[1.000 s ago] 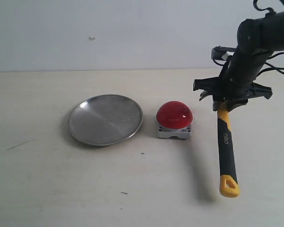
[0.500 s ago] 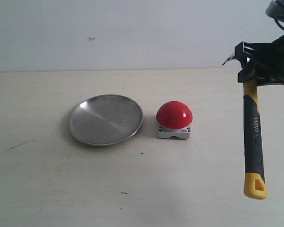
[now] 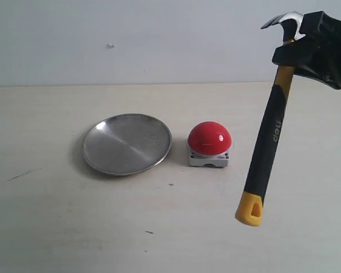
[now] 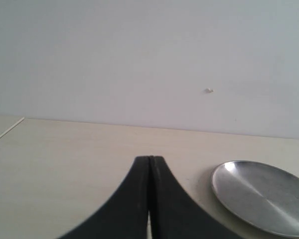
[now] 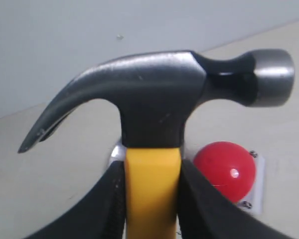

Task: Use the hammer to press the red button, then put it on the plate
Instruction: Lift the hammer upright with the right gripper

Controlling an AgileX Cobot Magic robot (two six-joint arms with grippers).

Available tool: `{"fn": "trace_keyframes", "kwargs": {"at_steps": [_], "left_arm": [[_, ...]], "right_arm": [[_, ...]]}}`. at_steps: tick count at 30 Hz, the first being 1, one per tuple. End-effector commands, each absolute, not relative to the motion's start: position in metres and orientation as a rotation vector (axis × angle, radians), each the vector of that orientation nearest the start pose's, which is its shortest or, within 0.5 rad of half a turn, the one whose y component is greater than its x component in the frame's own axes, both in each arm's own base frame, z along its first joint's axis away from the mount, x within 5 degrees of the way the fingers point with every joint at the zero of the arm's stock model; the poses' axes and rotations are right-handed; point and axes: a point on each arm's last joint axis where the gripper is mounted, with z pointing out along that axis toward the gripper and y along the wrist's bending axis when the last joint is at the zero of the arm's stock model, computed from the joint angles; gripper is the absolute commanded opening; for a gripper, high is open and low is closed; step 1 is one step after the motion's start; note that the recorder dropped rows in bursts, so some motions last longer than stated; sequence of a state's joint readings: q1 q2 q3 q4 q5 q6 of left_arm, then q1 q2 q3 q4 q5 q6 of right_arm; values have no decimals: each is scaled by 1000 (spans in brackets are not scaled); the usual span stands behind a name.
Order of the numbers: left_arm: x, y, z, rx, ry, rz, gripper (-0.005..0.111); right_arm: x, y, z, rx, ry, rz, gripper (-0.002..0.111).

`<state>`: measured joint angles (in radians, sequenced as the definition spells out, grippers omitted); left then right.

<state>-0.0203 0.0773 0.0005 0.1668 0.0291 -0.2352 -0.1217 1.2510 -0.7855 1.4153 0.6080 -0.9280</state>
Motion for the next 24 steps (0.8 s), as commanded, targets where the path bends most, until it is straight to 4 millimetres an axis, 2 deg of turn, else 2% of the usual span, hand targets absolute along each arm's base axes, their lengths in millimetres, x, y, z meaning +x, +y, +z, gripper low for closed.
{"fn": "trace_keyframes", "kwargs": {"at_steps": [1,6,13,18,24], "left_arm": [[62,-1,206,-42,1584,-64,0],[62,-1,206,-42,1584,-64,0],[62,-1,206,-42,1584,-64,0],[62,-1,206,-42,1584,-64,0],[62,-1,206,-42,1584,-64,0]], "right_arm": [[251,29,304,174,1904,995,0],[243,34,294,121,1890,1060,0],[236,40,290,67,1891,1134,0],[231,41,280,59,1913,1147,0],[223,46,274,-35,1904,1185,0]]}}
